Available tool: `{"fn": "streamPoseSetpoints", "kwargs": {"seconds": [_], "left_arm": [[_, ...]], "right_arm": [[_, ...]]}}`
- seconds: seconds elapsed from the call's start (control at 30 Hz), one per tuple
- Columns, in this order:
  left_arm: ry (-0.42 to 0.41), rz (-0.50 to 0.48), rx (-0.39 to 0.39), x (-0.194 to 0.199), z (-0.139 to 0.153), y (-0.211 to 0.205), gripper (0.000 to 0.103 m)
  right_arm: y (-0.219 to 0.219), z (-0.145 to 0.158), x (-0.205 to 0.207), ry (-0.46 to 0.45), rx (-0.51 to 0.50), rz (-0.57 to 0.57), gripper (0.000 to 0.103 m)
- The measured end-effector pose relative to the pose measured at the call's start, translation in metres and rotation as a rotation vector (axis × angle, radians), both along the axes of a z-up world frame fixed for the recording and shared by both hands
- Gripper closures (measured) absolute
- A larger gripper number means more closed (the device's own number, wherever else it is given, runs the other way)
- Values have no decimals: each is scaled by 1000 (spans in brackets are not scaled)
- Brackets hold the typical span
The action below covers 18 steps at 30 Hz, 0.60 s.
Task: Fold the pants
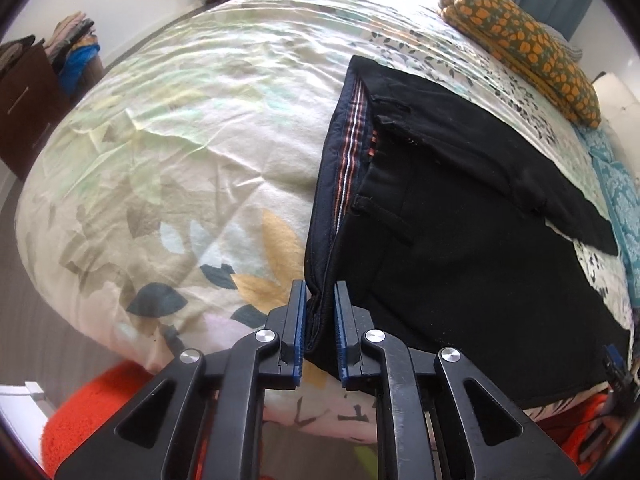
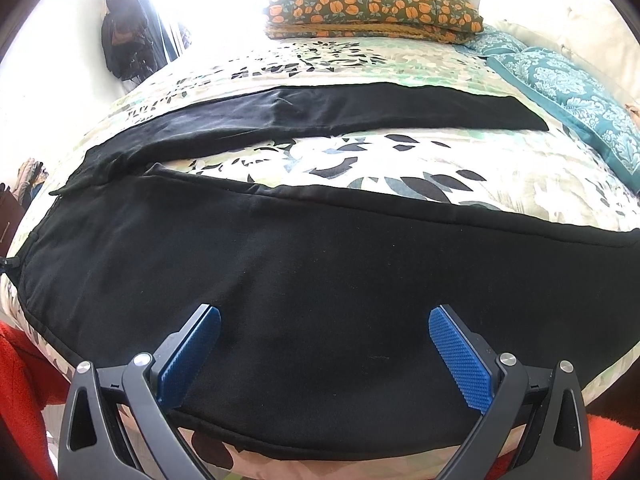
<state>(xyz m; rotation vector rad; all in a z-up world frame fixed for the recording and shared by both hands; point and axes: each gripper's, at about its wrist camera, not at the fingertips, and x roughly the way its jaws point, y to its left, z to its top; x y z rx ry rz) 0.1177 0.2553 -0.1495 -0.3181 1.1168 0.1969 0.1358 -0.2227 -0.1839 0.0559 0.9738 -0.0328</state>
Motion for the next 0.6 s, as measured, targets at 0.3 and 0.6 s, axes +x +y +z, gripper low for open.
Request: {"fn": "streamPoseSetpoints", "kwargs": {"seconds": [0.3,0.6], "left_arm": [[141,53,216,6,-7,-10,48],[-175,-125,252,47,64,-97,9]], "right_arm": [[5,-4,0,27,-8,53,0],[-20,5,-2,3,112,-18,0]]}}
